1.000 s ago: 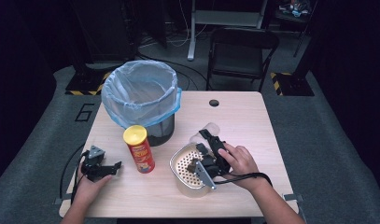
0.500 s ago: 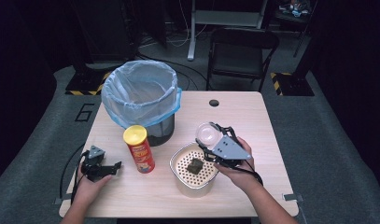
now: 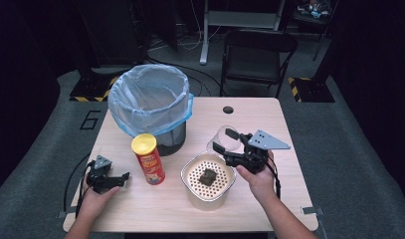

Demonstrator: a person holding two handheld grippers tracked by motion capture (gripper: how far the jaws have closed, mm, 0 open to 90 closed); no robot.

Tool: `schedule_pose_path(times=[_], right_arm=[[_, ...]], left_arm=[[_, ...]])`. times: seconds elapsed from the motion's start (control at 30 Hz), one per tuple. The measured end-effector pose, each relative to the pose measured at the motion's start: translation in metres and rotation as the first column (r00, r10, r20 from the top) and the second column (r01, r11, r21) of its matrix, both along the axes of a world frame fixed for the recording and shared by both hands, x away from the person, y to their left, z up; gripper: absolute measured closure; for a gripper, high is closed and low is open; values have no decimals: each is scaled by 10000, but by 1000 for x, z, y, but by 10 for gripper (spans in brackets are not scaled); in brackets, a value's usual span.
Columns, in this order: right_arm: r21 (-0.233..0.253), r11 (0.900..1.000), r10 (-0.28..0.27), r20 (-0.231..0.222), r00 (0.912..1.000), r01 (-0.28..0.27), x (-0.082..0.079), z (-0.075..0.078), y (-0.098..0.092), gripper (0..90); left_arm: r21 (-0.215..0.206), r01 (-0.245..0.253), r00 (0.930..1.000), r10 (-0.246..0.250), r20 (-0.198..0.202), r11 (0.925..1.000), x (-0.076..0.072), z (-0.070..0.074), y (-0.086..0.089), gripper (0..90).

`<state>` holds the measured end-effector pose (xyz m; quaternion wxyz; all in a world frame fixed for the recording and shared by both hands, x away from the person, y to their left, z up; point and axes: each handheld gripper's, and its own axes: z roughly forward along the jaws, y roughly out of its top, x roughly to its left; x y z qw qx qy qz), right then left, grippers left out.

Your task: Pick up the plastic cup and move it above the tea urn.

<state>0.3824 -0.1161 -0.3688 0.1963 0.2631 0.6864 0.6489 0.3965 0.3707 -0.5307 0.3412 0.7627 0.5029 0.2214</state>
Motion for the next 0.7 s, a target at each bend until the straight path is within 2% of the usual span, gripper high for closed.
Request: schedule_pose_path(times=[0.07,0.17,0.3,0.33,0.47,0.5,0.63,0.67,0.7], right_arm=[[58,10000,28,-173,9998,-27,-2,4,1,326],[-139,9999,-91,33,10000,92,-3,15,4,324],[-92,9999,86,-4,10000,-86,-3,32,7,324],[-154,9998,127,79,9999,-126,-2,40,10,324],[-525,9983,295,458,9985,-270,1,56,18,326],[-654,9972,405,699,9967,-360,3,61,22,326],[-914,9946,563,820,9950,-488,12,79,37,327],[-905,9946,577,839,9948,-500,16,84,42,327],[-894,9947,581,826,9949,-507,18,87,44,325]], left_arm=[[-39,-83,9999,83,-67,10000,0,0,-1,116],[-32,-187,9998,187,-13,9998,0,0,-2,114],[-2,-177,9998,177,-24,9998,0,0,-2,114],[0,-176,9998,176,-24,9998,0,0,-2,114],[-7,-175,9998,175,-28,9998,0,0,-2,113],[-7,-174,9998,174,-27,9998,0,0,-2,113],[-25,-170,9999,170,9,9999,-1,0,-2,115],[-56,-118,9997,117,-196,9999,-2,1,-2,114],[-51,-133,9999,133,-95,9999,-2,0,-2,114]])
